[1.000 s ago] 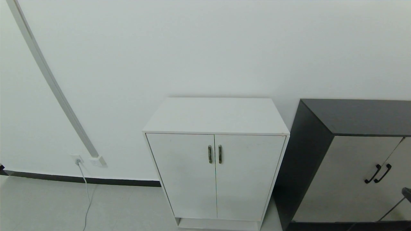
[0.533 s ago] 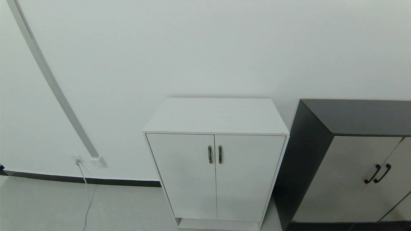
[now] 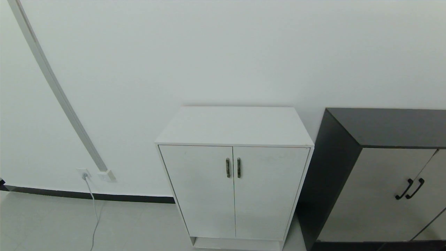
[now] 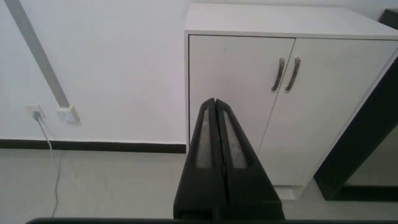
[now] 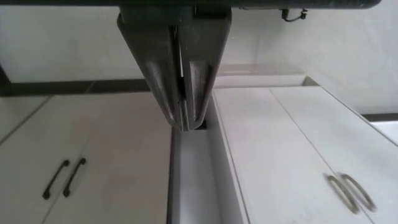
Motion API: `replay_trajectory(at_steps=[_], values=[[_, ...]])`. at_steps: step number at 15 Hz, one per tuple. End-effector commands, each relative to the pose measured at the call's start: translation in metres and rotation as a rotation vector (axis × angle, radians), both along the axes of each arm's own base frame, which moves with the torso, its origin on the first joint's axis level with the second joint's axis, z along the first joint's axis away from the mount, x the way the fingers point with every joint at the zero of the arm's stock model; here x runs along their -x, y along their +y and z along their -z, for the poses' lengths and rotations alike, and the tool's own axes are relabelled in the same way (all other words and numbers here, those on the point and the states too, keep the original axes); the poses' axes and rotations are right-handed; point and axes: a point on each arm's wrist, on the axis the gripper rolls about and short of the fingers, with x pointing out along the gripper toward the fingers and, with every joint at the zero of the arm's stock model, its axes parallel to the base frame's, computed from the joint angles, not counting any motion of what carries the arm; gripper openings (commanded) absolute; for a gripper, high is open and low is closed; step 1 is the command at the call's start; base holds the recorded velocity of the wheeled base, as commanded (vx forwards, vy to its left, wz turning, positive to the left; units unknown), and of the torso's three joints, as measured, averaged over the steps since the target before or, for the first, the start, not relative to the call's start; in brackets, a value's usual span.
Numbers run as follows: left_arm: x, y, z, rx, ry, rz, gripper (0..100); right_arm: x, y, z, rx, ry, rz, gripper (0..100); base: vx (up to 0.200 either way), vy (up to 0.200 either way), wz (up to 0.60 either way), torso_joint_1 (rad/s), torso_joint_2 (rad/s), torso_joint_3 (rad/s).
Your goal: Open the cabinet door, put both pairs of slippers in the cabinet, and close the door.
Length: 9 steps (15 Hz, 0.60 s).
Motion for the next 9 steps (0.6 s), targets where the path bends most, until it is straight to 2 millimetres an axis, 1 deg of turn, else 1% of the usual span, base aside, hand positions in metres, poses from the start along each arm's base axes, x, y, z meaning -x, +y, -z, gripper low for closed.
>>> replay_trajectory(at_steps=[1, 3, 5, 6, 7, 9], values=[[-0.0001, 0.0, -0.0001, 0.001, 0.001, -0.001, 0, 0.0025, -0.0004, 0.0014, -0.012, -0.025, -0.014, 0, 0.0, 0.0, 0.0, 0.0, 0.0, 0.0], [-0.0001, 0.0, -0.0001, 0.0, 0.001, -0.001, 0, 0.0059, -0.0009, 0.0015, -0.018, -0.068, -0.024, 0, 0.0, 0.0, 0.0, 0.0, 0.0, 0.0], [0.0, 0.0, -0.0005, 0.0, -0.001, -0.001, 0, 0.0096, -0.0019, 0.0021, -0.012, -0.115, -0.068, 0, 0.0, 0.0, 0.0, 0.0, 0.0, 0.0], [-0.0001, 0.0, -0.0001, 0.0, 0.001, -0.001, 0, 0.0105, -0.0027, 0.0023, 0.0, -0.129, -0.117, 0, 0.0, 0.0, 0.0, 0.0, 0.0, 0.0], [-0.0001, 0.0, -0.0001, 0.0, 0.001, -0.001, 0, 0.0102, -0.0037, 0.0023, -0.004, -0.131, -0.185, 0, 0.0, 0.0, 0.0, 0.0, 0.0, 0.0], [-0.0001, 0.0, -0.0001, 0.001, 0.001, -0.001, 0, 0.0092, -0.0037, 0.0021, -0.003, -0.12, -0.203, 0, 0.0, 0.0, 0.0, 0.0, 0.0, 0.0]])
